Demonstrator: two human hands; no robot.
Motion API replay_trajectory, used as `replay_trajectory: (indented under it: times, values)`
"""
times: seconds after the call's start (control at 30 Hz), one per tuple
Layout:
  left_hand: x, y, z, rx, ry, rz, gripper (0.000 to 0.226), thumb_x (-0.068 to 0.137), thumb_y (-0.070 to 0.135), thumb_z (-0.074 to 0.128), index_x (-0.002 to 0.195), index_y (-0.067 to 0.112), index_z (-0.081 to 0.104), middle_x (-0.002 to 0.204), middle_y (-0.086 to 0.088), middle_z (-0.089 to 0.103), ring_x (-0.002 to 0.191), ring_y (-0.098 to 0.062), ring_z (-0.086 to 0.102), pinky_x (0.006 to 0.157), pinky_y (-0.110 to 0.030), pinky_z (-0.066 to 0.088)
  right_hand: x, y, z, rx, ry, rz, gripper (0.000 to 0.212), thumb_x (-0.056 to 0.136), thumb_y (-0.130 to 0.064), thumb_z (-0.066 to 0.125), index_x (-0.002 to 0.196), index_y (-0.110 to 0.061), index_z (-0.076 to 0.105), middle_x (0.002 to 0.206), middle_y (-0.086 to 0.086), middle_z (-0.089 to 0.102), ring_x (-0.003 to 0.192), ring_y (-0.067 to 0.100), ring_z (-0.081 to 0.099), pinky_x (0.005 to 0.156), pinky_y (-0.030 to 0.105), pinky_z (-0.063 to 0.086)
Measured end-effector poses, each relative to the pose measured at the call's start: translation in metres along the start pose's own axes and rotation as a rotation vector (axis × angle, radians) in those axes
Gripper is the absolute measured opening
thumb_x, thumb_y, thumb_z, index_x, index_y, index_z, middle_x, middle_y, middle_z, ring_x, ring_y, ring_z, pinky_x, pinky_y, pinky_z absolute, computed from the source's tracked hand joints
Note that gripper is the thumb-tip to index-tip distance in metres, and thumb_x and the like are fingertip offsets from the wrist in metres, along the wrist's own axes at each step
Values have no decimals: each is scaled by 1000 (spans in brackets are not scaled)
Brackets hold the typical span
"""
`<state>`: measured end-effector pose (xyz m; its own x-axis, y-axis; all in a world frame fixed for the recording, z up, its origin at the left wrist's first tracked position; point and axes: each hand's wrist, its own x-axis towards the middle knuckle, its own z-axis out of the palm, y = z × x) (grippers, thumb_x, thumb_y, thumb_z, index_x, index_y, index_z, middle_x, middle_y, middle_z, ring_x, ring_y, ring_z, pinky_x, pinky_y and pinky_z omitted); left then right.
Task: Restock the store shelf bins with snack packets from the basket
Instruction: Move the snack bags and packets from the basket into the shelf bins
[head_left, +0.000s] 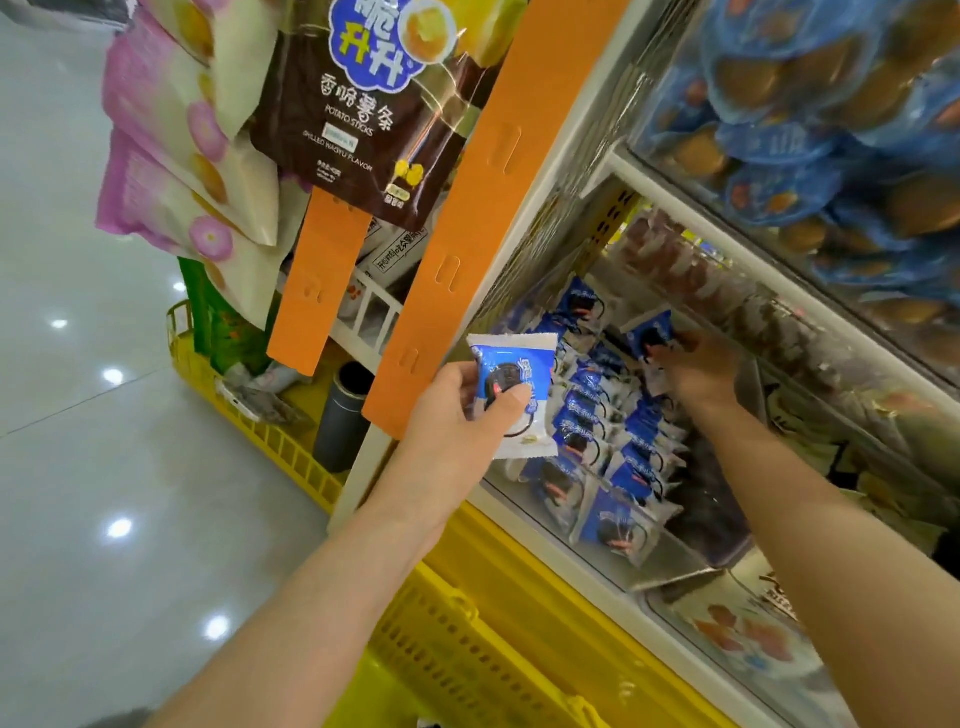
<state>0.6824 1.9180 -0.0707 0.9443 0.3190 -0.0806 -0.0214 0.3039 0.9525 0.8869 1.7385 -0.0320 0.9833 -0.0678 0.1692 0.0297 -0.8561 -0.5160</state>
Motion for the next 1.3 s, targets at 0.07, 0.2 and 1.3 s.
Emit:
replay_trajectory:
  times: [0.07, 0.2, 1.3]
  values:
    - [5, -2, 0, 11, -7, 10, 22, 86, 25, 62, 106, 24, 54, 103, 4, 65, 91, -4, 63, 69, -11, 49, 12, 2, 7, -89, -1, -35, 39, 93, -20, 56, 124, 4, 53, 129, 23, 54, 116, 37, 53, 100, 47, 42]
    - [14, -6, -2, 13, -17, 18, 16, 85, 25, 63, 91, 34, 51, 97, 11, 64, 86, 1, 63, 60, -5, 47, 26, 1, 20, -158, -15, -125, 42, 92, -19, 58, 129, -1, 48, 131, 19, 53, 117, 33, 52, 97, 43, 43]
    - [-17, 1, 10, 31, -198, -33, 26, 90, 28, 57, 116, 22, 59, 110, 1, 64, 95, -7, 63, 78, -24, 53, -167, -41, -30, 568, -510, -106, 22, 87, -19, 64, 108, -14, 62, 94, -1, 71, 74, -1, 66, 68, 16, 53]
